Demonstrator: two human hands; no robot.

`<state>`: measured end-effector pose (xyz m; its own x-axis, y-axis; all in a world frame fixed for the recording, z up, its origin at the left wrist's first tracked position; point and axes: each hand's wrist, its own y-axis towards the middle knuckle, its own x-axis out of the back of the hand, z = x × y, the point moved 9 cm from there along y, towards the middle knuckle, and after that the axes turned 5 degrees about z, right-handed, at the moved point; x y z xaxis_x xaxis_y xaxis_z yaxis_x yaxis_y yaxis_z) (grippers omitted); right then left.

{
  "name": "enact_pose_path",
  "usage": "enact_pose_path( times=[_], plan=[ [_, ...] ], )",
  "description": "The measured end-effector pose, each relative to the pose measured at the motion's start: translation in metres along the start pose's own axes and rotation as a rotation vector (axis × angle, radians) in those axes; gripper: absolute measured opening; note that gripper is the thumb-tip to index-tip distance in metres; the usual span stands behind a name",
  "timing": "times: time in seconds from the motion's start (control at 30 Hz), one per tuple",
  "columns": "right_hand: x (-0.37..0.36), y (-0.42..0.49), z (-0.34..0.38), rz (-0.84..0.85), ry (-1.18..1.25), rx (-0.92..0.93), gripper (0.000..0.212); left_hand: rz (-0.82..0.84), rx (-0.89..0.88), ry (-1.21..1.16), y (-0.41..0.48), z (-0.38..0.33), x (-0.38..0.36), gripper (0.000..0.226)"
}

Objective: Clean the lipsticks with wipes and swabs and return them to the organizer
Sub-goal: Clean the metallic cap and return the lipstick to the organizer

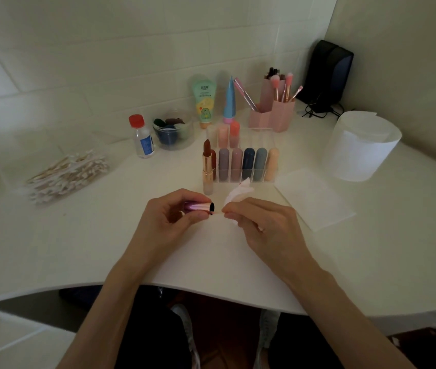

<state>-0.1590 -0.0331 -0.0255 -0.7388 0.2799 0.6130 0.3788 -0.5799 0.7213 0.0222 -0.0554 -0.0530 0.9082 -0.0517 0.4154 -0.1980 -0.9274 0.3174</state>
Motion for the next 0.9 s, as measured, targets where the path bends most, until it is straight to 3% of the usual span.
enact_pose_path(
  times=[0.3,0.5,0.9],
  plan=[
    [-0.007,-0.001,-0.013,0.055,0.169,-0.147,0.015,0.002,-0.015,-0.019,0.0,-0.004,-0.002,0.022],
    [-0.009,-0.001,-0.01,0.056,0.187,-0.178,0.018,0.013,-0.022,-0.028,0.0,-0.003,-0.003,0.024],
    [-0.006,-0.002,-0.005,-0.006,-0.05,-0.168,0.02,-0.023,-0.011,-0.056,-0.001,0.001,0.0,0.017]
  ],
)
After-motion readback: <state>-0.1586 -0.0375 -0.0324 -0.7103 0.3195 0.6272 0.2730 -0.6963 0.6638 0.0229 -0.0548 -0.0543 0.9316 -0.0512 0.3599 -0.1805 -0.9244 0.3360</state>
